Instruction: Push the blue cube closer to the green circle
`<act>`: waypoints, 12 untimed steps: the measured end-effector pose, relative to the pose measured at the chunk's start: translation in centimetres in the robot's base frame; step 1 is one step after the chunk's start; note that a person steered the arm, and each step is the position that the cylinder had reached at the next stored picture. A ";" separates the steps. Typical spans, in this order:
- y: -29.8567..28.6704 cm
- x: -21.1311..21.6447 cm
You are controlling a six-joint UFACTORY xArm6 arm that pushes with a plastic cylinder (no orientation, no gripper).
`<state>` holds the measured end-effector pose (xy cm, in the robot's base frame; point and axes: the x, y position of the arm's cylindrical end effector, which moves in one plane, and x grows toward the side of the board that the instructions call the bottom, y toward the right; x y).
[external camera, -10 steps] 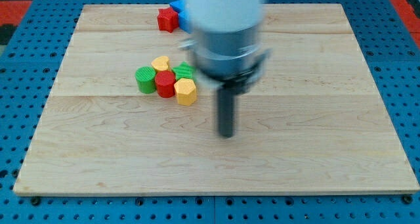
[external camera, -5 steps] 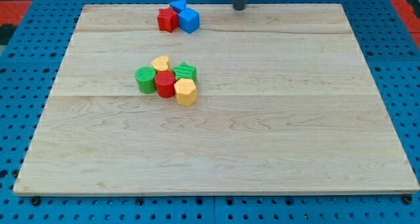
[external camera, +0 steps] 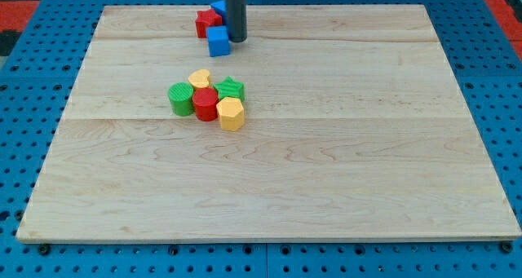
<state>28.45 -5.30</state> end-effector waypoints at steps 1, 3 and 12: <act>-5.2 0.7; -10.5 4.7; -15.4 4.3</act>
<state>32.77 -20.74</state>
